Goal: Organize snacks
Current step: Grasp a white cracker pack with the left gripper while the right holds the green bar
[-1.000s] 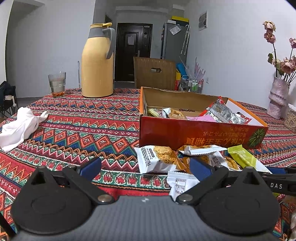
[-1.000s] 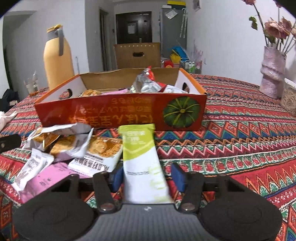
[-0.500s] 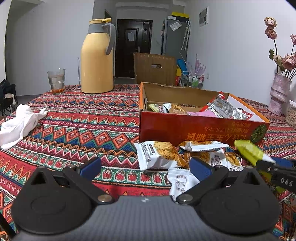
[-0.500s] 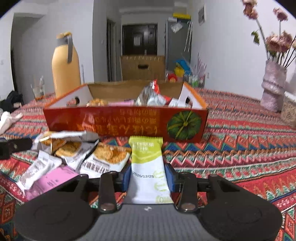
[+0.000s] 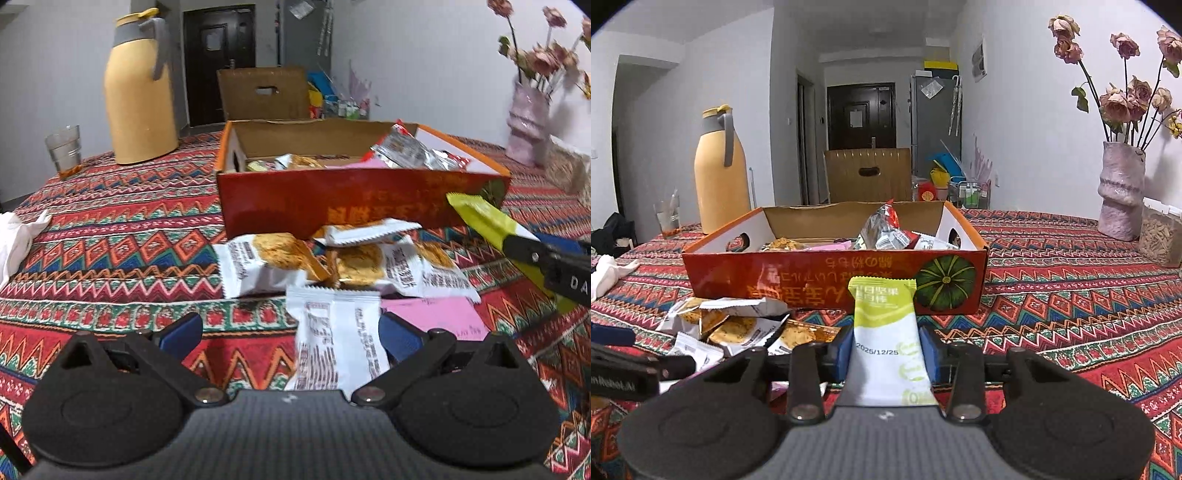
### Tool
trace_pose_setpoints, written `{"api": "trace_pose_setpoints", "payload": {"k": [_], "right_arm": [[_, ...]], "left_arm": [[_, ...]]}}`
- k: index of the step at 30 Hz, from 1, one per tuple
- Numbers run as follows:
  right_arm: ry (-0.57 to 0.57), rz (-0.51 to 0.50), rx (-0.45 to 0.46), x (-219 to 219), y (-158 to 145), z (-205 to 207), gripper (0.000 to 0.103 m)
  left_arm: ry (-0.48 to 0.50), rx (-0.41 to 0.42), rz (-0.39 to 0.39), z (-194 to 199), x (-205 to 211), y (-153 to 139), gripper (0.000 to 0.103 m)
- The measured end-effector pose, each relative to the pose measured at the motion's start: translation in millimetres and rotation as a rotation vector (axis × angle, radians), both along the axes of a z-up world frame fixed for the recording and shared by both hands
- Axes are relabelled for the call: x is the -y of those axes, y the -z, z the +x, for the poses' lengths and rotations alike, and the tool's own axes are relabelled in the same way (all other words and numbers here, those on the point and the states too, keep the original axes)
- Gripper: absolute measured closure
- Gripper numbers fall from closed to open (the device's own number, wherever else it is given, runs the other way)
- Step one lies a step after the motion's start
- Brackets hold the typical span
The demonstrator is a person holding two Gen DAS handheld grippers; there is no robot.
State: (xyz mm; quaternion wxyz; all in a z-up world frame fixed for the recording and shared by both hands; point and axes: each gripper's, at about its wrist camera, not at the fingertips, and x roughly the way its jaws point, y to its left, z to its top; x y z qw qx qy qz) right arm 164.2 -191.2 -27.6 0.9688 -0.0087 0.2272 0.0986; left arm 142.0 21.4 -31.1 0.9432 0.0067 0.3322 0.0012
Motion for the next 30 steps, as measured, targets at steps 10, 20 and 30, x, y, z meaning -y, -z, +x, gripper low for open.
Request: {"api": "trace_pose_setpoints", "payload": {"k": [10, 20, 30], "right_arm": [[-0.014, 0.02, 0.012, 1, 1, -2, 0.065], [-0.032, 0.024, 0.03, 1, -1, -6, 0.065], [-0.04, 0.016, 0.057, 0, -2, -12, 0.065]], "left_arm": [[-0.024, -0.073, 0.049, 8, 13, 6, 0.001], [-0.001, -0.052, -0.002, 2, 24, 0, 0.056], [-0.027, -0.009, 0.005, -7, 27, -7, 0.056]]}}
